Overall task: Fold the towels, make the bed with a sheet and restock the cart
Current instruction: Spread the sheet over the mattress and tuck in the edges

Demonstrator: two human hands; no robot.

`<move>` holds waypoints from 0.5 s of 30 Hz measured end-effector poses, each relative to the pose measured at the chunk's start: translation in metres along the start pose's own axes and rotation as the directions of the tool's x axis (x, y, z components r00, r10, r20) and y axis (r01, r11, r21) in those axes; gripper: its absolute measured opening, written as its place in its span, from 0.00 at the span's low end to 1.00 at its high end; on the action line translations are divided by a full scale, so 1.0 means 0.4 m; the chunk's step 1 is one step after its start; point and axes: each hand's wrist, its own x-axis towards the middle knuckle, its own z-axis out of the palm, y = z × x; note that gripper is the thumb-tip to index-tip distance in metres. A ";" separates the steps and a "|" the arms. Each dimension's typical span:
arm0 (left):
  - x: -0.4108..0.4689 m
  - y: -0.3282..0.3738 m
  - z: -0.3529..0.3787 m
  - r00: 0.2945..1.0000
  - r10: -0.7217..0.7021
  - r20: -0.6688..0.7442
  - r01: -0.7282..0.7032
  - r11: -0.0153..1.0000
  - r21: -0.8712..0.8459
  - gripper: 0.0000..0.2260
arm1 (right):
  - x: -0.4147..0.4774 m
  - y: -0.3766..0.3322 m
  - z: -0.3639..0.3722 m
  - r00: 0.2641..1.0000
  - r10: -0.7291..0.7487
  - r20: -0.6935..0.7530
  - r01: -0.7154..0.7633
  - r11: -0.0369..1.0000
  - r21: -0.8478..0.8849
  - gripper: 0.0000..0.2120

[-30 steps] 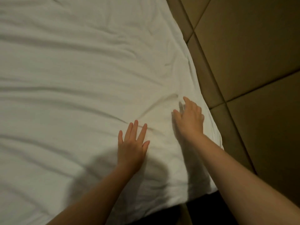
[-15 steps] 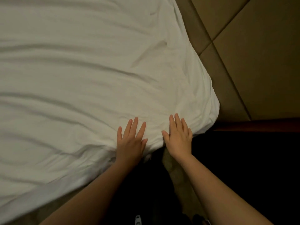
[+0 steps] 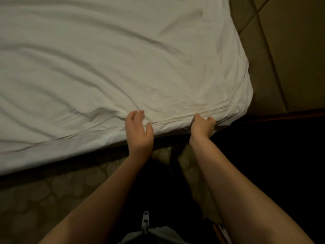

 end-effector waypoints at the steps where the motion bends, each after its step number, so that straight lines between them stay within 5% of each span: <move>1: -0.003 0.006 -0.018 0.996 -0.076 -0.040 0.075 0.997 -0.018 0.16 | -0.013 0.013 0.009 0.998 0.004 0.057 -0.002 0.999 -0.032 0.15; 3: -0.010 0.010 -0.040 0.982 -0.184 -0.042 0.184 0.983 -0.010 0.16 | -0.056 0.045 0.032 0.976 0.013 0.216 0.011 0.993 -0.113 0.04; 5: -0.022 -0.001 -0.050 0.976 -0.218 0.000 0.218 0.976 0.015 0.16 | -0.106 0.071 0.063 0.918 0.074 0.389 -0.024 0.991 -0.131 0.13; 8: -0.041 -0.035 -0.073 0.934 -0.355 0.035 0.355 0.935 0.022 0.16 | -0.177 0.074 0.113 0.803 0.217 0.555 -0.164 0.976 -0.144 0.09; 15: -0.020 -0.122 -0.147 0.819 -0.571 0.048 0.562 0.783 -0.268 0.18 | -0.268 0.092 0.177 0.635 0.344 0.692 -0.301 0.935 -0.189 0.17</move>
